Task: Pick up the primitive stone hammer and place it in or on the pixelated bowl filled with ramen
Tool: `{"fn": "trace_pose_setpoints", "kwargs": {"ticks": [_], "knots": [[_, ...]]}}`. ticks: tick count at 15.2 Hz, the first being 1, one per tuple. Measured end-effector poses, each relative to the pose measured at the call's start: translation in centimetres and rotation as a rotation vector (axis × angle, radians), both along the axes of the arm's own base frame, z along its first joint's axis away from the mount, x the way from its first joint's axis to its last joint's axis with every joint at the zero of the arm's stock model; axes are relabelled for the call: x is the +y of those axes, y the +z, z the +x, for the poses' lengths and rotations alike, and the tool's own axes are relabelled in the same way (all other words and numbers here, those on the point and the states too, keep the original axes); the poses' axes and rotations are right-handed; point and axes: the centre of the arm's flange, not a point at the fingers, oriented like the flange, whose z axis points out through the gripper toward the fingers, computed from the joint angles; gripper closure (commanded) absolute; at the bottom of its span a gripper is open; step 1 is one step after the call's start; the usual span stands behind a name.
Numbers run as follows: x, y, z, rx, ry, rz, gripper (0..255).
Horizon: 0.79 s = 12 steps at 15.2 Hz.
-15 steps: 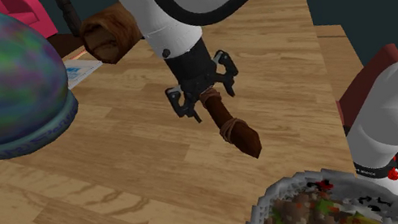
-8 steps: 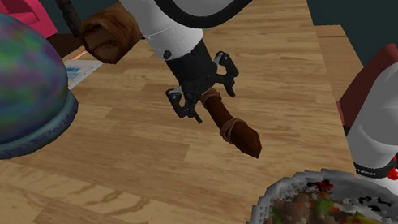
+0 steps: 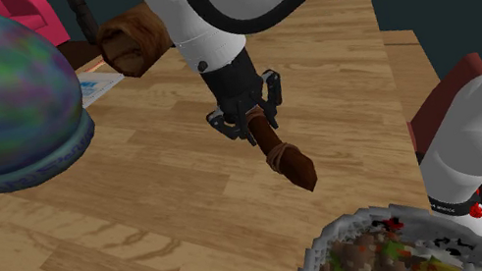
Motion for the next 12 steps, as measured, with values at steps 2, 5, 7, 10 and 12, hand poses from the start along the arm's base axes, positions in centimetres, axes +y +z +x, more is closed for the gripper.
{"fn": "trace_pose_setpoints", "kwargs": {"ticks": [2, 5, 7, 10, 12], "knots": [[0.0, 0.0, 0.0, 0.000, 0.000, 0.000, 255], [0.0, 1.0, 0.0, 0.000, 0.000, 0.000, 255], [-0.1, 2.0, 0.0, 0.000, 0.000, 0.000, 255], [0.0, 3.6, 0.0, 0.000, 0.000, 0.000, 255], [0.0, 4.7, 0.1, 0.000, 0.000, 0.000, 255]]}}
